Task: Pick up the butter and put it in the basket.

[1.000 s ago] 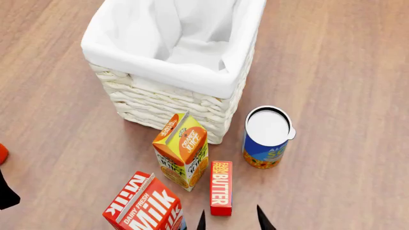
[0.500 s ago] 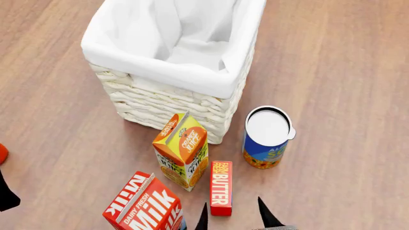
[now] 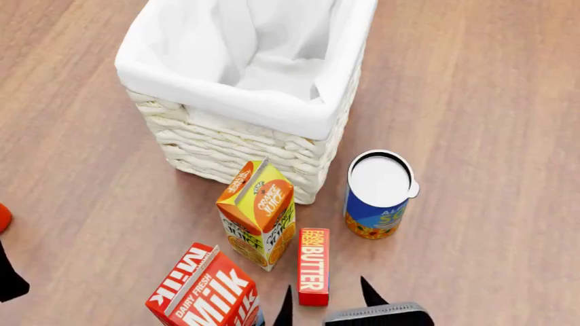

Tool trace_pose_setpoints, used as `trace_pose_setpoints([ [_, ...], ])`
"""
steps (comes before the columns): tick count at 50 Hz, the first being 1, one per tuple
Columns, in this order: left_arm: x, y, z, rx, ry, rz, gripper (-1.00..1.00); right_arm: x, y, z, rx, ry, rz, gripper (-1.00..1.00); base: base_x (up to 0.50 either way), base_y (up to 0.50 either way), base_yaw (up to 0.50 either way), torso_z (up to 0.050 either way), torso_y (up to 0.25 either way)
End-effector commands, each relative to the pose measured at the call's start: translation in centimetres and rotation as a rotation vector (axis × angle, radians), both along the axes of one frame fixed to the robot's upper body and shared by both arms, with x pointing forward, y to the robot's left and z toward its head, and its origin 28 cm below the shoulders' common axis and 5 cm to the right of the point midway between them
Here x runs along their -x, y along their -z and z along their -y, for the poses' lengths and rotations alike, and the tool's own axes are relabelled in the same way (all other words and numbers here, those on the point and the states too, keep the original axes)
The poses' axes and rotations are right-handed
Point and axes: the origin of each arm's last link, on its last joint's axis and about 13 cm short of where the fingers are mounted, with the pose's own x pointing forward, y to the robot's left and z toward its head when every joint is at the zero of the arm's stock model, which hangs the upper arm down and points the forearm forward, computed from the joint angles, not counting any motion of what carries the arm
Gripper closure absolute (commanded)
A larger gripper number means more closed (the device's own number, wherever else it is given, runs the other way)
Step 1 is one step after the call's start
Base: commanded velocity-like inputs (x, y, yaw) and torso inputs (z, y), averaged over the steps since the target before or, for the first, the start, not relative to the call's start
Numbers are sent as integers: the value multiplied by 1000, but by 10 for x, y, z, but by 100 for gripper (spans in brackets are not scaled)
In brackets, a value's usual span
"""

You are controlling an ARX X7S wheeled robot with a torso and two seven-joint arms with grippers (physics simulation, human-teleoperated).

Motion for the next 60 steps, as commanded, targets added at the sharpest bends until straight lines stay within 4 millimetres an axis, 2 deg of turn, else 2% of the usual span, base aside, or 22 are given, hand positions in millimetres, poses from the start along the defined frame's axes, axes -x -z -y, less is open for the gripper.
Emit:
trace_pose_setpoints([
  [1, 3, -2, 2, 4, 5, 3, -100, -5, -4, 0, 7, -16, -17, -100, 0, 0, 0, 0, 0],
  [43, 7, -5, 4, 17, 18, 10, -100, -15, 1, 3, 5, -12, -87, -100, 0, 0, 0, 0, 0],
  [44, 7, -5, 4, 17, 18, 10, -100, -15, 1, 3, 6, -11, -86, 100, 0, 0, 0, 0, 0],
  [56, 8, -6, 5, 21, 17, 10, -100, -13, 1, 2, 10, -14, -68, 100, 0, 0, 0, 0, 0],
  [60, 8, -6, 5, 22, 18, 11, -100, -2, -5, 0, 23, -9, -39, 100, 0, 0, 0, 0, 0],
])
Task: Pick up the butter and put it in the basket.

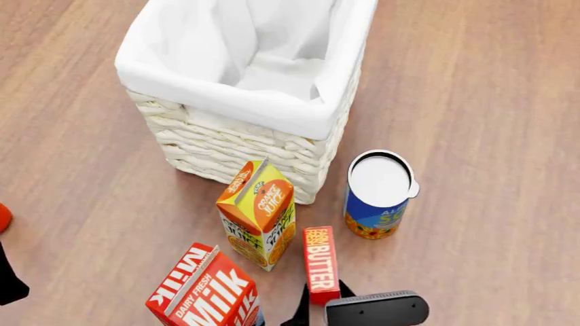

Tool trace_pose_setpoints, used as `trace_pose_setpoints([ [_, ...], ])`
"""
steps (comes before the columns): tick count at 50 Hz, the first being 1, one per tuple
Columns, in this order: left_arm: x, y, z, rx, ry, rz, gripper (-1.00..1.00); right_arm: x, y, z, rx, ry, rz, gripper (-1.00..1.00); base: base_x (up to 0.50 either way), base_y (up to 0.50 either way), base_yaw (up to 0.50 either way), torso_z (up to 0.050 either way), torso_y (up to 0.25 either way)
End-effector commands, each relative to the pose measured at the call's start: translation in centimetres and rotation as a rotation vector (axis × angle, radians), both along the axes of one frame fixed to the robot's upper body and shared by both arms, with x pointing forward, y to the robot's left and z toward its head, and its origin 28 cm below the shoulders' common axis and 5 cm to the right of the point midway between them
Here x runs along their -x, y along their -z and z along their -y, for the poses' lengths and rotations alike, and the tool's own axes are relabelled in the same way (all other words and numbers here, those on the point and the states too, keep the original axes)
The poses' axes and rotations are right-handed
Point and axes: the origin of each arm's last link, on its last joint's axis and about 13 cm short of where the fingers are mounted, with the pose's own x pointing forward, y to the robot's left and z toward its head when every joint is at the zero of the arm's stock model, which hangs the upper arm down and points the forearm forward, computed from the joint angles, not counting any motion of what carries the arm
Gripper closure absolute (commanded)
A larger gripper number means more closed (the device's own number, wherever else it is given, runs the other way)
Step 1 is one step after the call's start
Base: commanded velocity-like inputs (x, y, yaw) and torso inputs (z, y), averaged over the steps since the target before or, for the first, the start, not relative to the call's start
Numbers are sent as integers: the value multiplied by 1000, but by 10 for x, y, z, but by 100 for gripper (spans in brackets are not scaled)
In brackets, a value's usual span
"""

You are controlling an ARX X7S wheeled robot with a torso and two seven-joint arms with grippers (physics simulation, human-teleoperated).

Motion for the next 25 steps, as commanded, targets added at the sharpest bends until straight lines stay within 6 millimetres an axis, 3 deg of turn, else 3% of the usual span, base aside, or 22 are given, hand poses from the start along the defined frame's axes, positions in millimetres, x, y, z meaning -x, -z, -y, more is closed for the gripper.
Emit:
trace_pose_setpoints([
  [1, 1, -1, 1, 3, 1, 1, -100, 13, -8, -1, 39, 8, 52, 100, 0, 0, 0, 0, 0],
  [12, 1, 0, 2, 0, 3, 0, -100, 54, -39, 1, 88, 50, 139, 100, 0, 0, 0, 0, 0],
  [25, -2, 1, 3, -2, 7, 1, -100, 86, -70, 2, 154, 82, 214, 100, 0, 0, 0, 0, 0],
])
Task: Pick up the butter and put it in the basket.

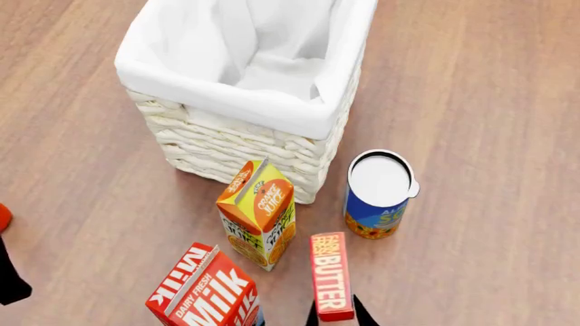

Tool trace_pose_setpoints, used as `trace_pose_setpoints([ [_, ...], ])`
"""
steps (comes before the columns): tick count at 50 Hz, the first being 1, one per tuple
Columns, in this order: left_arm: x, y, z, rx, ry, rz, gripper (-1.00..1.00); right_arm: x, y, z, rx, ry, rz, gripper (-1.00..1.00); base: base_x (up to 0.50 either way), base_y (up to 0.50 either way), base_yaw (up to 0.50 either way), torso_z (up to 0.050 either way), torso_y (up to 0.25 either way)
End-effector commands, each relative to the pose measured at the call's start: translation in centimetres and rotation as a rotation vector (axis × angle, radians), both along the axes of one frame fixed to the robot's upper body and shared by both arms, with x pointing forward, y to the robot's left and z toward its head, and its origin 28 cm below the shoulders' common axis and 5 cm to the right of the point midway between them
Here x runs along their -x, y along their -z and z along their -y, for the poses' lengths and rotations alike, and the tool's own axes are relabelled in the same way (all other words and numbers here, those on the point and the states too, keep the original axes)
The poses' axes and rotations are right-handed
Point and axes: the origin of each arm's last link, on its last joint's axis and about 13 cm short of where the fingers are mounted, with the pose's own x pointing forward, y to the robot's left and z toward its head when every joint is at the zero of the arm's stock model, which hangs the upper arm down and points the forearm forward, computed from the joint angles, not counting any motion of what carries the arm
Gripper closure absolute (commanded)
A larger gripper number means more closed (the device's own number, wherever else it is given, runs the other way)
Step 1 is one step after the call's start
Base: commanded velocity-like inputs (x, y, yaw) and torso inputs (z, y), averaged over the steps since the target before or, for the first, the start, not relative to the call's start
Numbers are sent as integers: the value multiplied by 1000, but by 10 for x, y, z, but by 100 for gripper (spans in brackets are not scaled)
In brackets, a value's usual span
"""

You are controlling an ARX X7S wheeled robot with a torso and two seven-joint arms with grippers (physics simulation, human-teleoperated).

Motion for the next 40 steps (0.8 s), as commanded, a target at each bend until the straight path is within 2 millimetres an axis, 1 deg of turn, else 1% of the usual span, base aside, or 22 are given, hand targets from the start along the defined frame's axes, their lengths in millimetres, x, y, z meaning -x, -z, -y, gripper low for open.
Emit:
trace_pose_setpoints([
  [1, -1, 1, 1, -2, 4, 0, -100, 28, -34, 2, 75, 34, 121, 100, 0, 0, 0, 0, 15],
  [8, -4, 2, 1, 0, 3, 0, -100, 38, -53, 8, 110, 70, 158, 100, 0, 0, 0, 0, 0],
  [9, -4, 2, 1, 0, 3, 0, -100, 38, -53, 8, 110, 70, 158, 100, 0, 0, 0, 0, 0],
  [14, -5, 3, 2, -1, 7, -2, -100, 44, -69, 14, 140, 100, 185, 100, 0, 0, 0, 0, 0],
  [23, -7, 3, 3, 0, 9, -3, -100, 51, -81, 25, 180, 146, 203, 100, 0, 0, 0, 0, 1],
  [32, -8, 6, 4, -6, 13, -5, -100, 62, -97, 35, 207, 197, 226, 100, 0, 0, 0, 0, 1],
  [37, -9, 6, 3, -5, 11, -6, -100, 64, -101, 40, 231, 214, 212, 100, 0, 0, 0, 0, 2],
  [39, -8, 6, 3, -5, 10, -7, -100, 64, -105, 42, 236, 219, 212, 100, 0, 0, 0, 0, 0],
  [40, -8, 5, 3, -5, 9, -7, -100, 63, -109, 44, 244, 221, 212, 100, 0, 0, 0, 0, 0],
])
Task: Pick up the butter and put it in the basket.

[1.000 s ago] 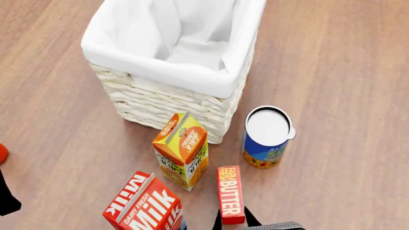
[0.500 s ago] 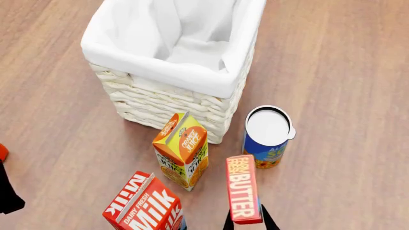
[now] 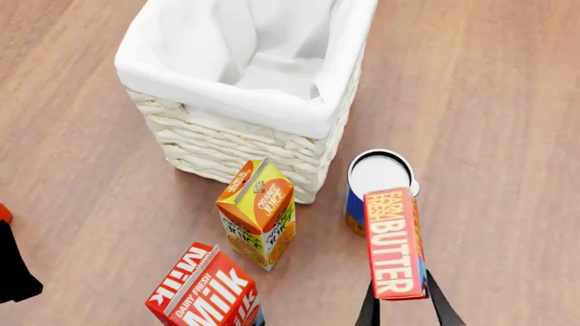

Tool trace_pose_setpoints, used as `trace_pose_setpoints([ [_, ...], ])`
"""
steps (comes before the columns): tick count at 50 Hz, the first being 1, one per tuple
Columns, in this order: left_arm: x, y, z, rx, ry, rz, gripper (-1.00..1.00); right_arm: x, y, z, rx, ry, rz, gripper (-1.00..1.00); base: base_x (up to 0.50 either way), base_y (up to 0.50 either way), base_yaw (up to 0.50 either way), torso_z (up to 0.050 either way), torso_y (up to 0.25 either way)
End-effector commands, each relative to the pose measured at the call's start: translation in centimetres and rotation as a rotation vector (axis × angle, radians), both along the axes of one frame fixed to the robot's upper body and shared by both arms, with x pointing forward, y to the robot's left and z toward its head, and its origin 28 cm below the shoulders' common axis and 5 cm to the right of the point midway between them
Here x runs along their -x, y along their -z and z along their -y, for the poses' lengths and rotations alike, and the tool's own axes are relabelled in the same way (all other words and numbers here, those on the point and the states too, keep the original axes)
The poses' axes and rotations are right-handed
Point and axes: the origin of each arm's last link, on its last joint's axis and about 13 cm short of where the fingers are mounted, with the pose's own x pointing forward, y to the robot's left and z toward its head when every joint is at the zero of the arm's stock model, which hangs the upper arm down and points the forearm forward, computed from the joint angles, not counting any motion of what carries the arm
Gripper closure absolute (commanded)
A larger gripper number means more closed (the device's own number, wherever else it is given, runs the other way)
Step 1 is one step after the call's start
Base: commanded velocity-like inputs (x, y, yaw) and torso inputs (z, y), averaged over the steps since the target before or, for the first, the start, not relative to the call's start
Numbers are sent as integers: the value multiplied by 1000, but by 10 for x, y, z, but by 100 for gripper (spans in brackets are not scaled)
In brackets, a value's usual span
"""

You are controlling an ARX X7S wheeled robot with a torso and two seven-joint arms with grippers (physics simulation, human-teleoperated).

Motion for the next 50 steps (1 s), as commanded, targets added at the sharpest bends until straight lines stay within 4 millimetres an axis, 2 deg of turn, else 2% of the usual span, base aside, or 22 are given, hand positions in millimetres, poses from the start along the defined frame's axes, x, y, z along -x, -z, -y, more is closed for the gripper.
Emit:
trace_pose_setpoints([
  [1, -1, 0, 0, -1, -2, -2, -100, 5, -26, 19, 64, 113, 41, 100, 0, 0, 0, 0, 0],
  [12, -1, 0, -1, 2, 0, 0, -100, -7, -51, 31, 86, 125, 34, 100, 0, 0, 0, 1, 1],
  [28, -1, 0, 1, 8, 0, 2, -100, -19, -68, 45, 108, 139, 3, 100, 0, 0, 0, 0, 1],
  [45, -2, 3, 6, 13, 3, -6, -100, -51, -88, 70, 25, 113, -30, 100, 0, 0, 0, 1, 1],
  [50, -1, 3, 7, 11, 5, -6, -100, -58, -101, 78, 28, 125, -43, 100, 0, 0, 1, 0, 0],
])
